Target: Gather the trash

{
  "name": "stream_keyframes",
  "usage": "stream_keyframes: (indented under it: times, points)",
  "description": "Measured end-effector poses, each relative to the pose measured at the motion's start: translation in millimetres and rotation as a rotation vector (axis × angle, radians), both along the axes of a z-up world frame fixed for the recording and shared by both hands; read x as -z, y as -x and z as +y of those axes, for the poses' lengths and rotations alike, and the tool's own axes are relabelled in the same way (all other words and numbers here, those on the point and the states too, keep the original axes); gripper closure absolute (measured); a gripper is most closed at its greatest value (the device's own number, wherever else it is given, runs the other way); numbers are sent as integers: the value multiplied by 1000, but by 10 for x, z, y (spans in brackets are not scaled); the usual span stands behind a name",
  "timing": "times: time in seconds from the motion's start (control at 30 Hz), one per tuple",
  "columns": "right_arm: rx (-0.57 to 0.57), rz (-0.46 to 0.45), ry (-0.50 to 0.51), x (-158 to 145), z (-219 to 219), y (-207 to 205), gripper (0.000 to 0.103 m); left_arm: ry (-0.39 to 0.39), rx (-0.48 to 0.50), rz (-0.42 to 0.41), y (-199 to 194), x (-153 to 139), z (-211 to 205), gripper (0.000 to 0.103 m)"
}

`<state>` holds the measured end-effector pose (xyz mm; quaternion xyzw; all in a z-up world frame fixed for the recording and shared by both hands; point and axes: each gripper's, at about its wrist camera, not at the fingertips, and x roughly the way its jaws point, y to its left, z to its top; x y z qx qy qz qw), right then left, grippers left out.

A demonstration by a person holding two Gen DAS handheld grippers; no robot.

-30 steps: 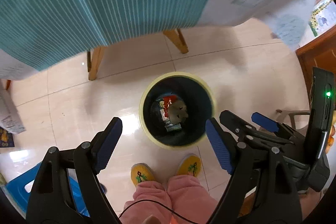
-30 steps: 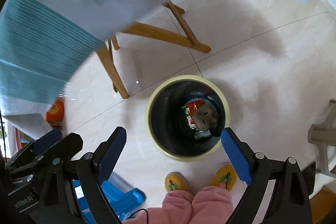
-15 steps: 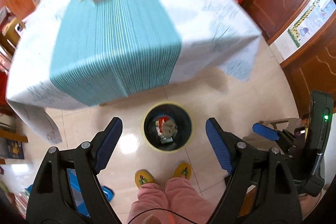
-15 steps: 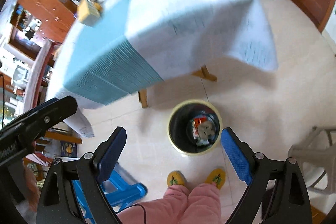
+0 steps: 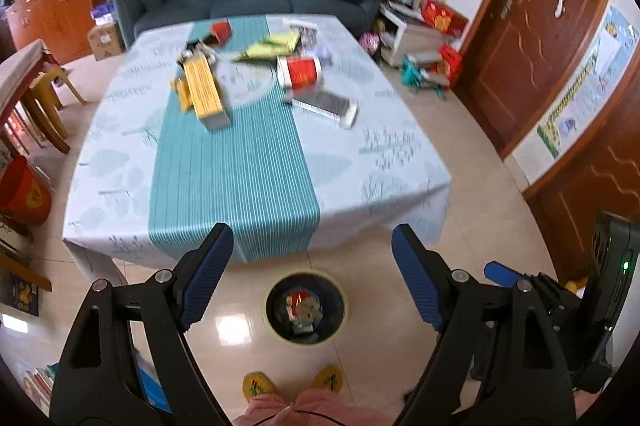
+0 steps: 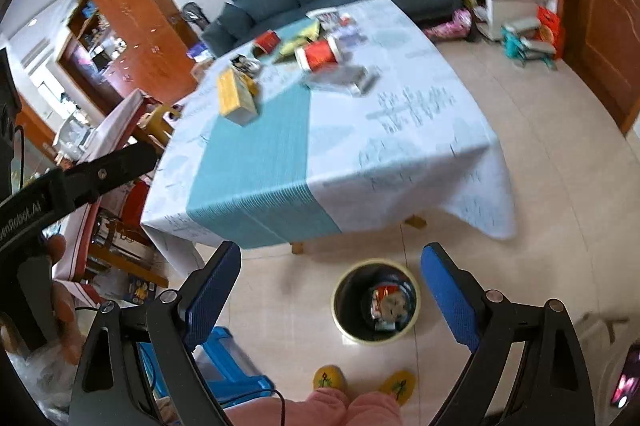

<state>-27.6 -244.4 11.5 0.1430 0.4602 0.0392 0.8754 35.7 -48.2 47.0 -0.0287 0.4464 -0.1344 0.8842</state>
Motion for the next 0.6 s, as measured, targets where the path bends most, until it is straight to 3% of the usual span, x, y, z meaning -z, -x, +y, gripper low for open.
stream_keyframes:
  times: [0.3, 0.6]
  points:
    - [-113, -59, 15, -209, 166, -390, 10, 3, -111, -31, -31, -310, 142, 24]
    - [-186, -71, 35, -214, 565, -1007, 10, -2, -200, -41, -256, -316, 461, 24]
